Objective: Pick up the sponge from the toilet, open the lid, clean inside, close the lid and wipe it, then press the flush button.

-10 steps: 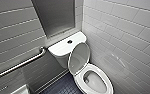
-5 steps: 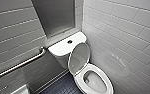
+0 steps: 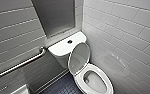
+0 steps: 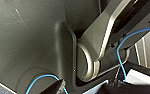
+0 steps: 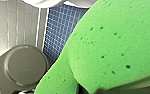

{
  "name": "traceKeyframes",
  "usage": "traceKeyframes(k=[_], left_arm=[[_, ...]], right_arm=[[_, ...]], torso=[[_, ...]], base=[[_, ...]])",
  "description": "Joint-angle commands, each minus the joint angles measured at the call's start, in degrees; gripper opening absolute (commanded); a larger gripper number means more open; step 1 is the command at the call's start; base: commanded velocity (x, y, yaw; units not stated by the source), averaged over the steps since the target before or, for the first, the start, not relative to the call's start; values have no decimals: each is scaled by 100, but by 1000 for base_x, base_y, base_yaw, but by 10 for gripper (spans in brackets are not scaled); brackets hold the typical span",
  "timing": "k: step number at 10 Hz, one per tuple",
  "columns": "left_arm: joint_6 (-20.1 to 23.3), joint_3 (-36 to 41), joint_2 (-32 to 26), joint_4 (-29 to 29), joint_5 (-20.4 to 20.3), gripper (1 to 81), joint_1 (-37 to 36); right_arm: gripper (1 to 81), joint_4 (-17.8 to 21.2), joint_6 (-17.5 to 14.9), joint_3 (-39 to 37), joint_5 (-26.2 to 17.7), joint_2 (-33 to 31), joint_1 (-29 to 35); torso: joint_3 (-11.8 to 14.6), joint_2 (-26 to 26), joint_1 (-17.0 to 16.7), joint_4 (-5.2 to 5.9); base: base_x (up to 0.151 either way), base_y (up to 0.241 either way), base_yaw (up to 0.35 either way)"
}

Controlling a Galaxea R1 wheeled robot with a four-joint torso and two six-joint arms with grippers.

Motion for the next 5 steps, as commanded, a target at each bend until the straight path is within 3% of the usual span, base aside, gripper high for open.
traceKeyframes(k=[1, 4, 5], left_arm=[[-88, -289, -29, -9, -288, 811, 196], [9, -519, 121, -273, -193, 811, 442], [391, -607, 217, -762, 8, 811, 460]], right_arm=[[10, -64, 13, 837, -803, -796, 1242], [10, 324, 22, 988, -1580, -700, 2210], [10, 438, 22, 945, -1755, -639, 2377]], torso=[[0, 0, 0, 0], [0, 2, 0, 0], [0, 2, 0, 0]], base=[[0, 0, 0], [0, 0, 0], [0, 0, 0]])
